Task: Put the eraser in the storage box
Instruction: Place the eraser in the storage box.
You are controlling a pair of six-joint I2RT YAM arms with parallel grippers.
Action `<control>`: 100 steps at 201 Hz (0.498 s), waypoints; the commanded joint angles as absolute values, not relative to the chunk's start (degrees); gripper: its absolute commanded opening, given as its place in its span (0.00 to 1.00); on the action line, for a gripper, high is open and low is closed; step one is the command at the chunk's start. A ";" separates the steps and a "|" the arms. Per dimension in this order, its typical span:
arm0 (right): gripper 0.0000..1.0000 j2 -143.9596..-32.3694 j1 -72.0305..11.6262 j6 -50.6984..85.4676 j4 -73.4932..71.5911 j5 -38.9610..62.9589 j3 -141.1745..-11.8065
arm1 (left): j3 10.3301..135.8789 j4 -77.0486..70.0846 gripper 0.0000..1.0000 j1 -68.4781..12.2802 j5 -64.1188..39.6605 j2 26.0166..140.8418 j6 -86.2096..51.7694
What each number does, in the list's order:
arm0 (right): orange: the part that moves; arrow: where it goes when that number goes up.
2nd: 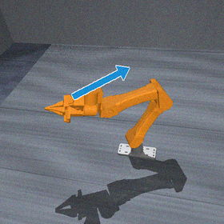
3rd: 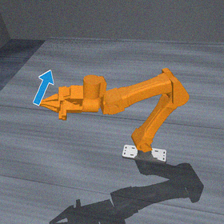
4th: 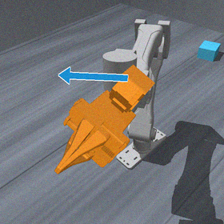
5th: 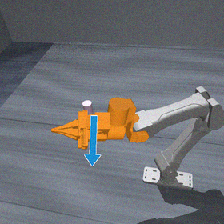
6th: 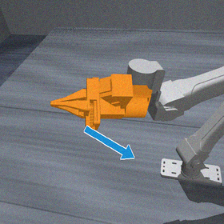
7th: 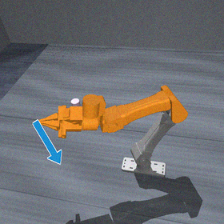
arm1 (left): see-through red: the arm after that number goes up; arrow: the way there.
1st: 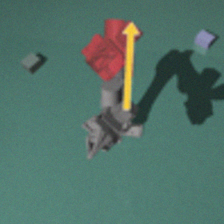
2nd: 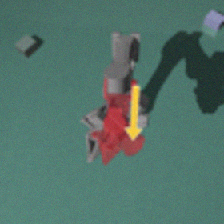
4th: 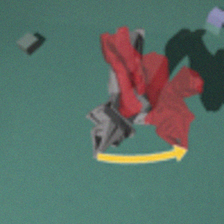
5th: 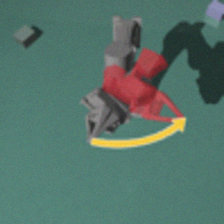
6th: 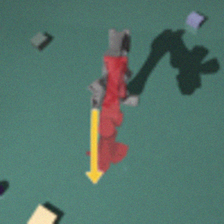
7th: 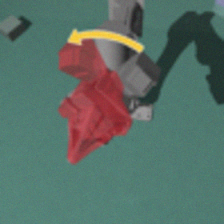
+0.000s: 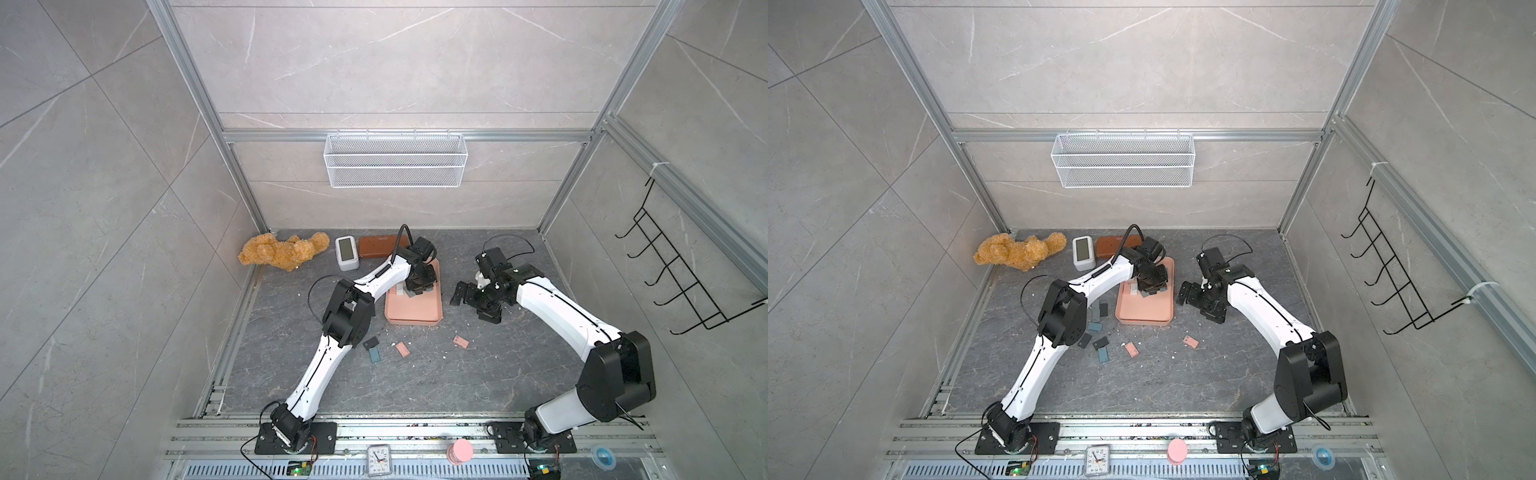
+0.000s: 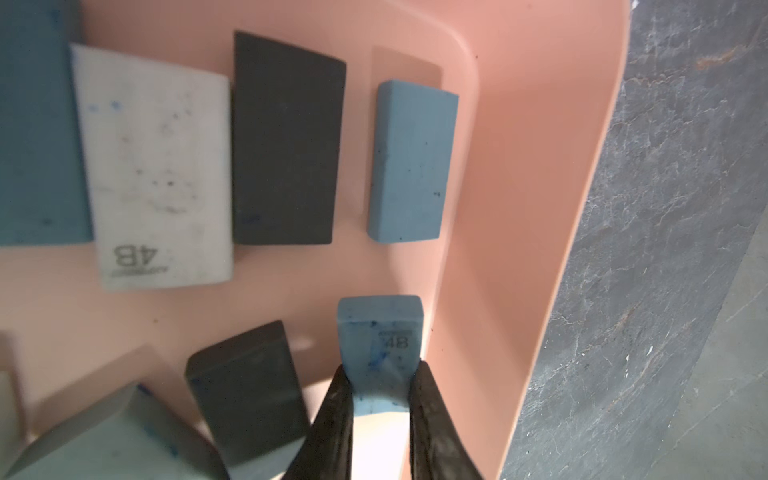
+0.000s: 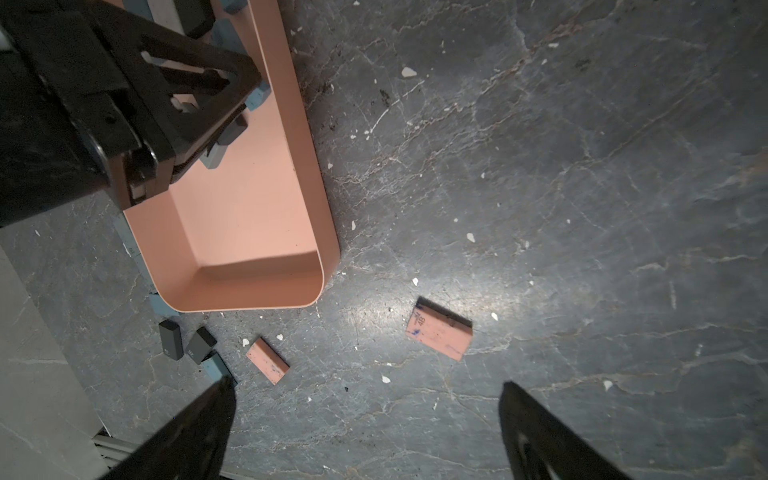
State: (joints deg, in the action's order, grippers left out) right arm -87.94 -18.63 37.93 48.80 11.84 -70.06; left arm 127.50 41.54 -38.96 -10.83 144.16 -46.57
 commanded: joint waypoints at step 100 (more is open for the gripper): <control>0.99 -88.84 -17.82 35.75 48.70 13.14 -70.43 | 128.14 43.77 0.29 -39.37 -11.12 142.61 -47.97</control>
